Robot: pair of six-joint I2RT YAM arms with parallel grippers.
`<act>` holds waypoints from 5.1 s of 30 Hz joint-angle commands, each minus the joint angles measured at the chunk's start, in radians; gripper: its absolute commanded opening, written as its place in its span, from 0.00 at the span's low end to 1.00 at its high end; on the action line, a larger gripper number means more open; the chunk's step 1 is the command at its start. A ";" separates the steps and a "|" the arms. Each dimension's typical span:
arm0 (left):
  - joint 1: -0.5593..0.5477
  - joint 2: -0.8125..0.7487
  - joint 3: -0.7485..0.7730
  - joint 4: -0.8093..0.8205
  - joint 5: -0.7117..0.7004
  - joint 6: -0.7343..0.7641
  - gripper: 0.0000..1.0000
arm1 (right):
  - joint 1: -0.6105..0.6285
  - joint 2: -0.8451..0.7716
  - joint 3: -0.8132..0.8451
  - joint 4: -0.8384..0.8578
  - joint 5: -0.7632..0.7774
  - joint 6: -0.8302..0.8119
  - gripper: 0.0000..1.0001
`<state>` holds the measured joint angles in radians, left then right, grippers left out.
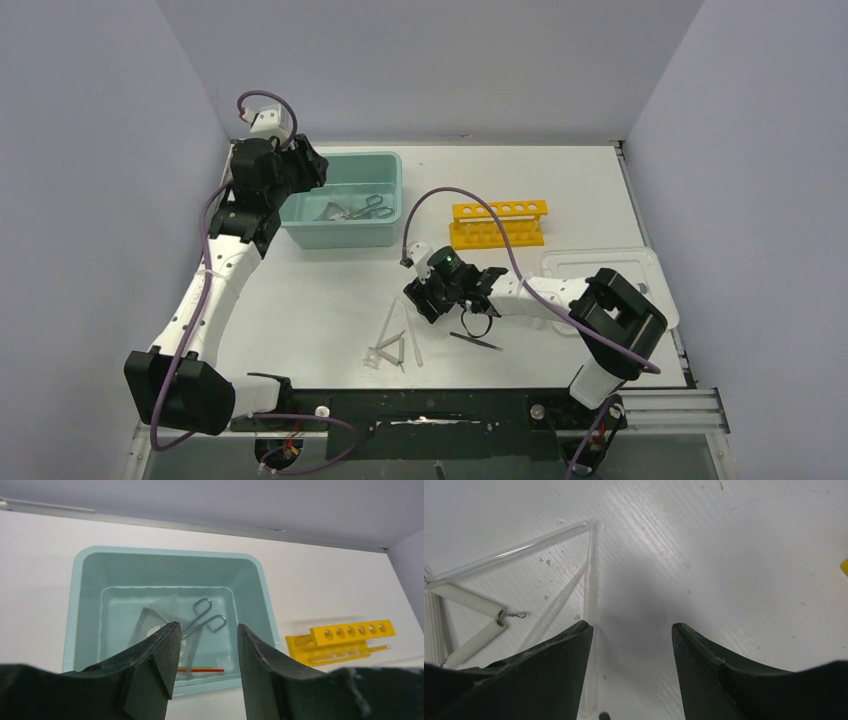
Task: Organize the chemistry lab equipment
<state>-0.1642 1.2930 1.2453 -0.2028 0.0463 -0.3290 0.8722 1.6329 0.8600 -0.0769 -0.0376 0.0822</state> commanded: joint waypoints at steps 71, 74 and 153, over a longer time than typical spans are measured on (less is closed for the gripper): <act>-0.089 -0.215 -0.445 0.709 0.328 -0.452 0.28 | -0.210 0.016 0.620 0.080 -0.202 0.022 0.00; -0.090 -0.242 -0.382 0.497 0.218 -0.335 0.28 | -0.207 0.130 0.732 0.068 -0.222 0.014 0.00; -0.045 -0.129 -0.284 0.181 0.090 -0.130 0.32 | 0.239 -0.017 0.065 -0.074 0.214 0.199 0.50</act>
<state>-0.2142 1.1767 0.9424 -0.0669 0.1284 -0.4698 1.0954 1.6192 0.8631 -0.1883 0.1833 0.2962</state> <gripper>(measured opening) 0.324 0.508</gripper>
